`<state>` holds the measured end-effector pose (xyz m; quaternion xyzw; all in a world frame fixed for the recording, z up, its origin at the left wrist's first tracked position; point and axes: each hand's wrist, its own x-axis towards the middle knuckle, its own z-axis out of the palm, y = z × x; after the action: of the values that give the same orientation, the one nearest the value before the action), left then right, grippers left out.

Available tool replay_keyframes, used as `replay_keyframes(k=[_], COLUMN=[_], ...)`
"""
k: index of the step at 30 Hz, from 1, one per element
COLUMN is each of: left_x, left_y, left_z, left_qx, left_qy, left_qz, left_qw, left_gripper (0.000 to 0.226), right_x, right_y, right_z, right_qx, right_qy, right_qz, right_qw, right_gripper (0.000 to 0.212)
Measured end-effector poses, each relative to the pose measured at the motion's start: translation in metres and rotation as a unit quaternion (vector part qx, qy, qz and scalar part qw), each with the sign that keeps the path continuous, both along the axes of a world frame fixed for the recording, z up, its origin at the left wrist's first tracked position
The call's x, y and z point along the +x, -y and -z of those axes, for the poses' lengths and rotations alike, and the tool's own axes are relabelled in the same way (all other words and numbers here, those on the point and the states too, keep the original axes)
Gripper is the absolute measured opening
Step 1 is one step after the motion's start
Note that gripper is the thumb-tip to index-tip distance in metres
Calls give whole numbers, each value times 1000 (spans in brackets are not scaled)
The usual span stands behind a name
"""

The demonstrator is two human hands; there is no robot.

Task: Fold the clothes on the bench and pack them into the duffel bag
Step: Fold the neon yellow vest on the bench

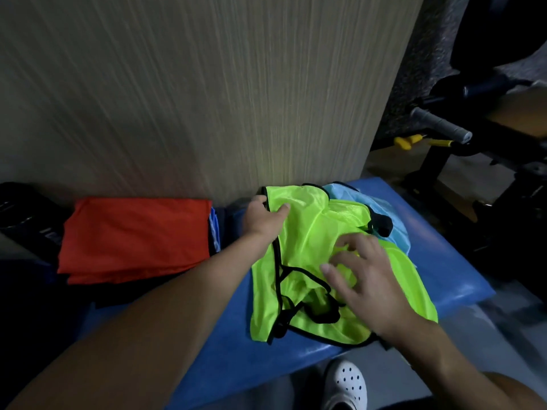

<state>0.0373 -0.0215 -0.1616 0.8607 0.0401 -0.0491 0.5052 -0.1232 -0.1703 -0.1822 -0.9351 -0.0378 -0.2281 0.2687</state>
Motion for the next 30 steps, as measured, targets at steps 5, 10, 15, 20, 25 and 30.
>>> replay_keyframes(k=[5, 10, 15, 20, 25, 30], left_x=[35, 28, -22, -83, -135, -178], left_y=[5, 11, -13, -55, -100, -144], left_z=[25, 0, -39, -76, -104, -123], left_qx=[54, -36, 31, 81, 102, 103], left_qy=[17, 57, 185, 275, 331, 368], left_qz=[1, -7, 81, 173, 216, 232], left_qw=[998, 998, 979, 942, 913, 895], left_gripper=[64, 35, 26, 22, 21, 21], right_x=[14, 18, 28, 39, 38, 12], right_y=[15, 17, 13, -5, -43, -80], right_z=[7, 12, -9, -63, -121, -137], right_qx=[-47, -14, 22, 74, 247, 363], right_qy=[-37, -40, 0, -3, -133, -204], right_qz=[57, 76, 76, 8, -108, -113], right_qw=[997, 996, 997, 997, 954, 902], right_gripper=[46, 40, 29, 49, 72, 33])
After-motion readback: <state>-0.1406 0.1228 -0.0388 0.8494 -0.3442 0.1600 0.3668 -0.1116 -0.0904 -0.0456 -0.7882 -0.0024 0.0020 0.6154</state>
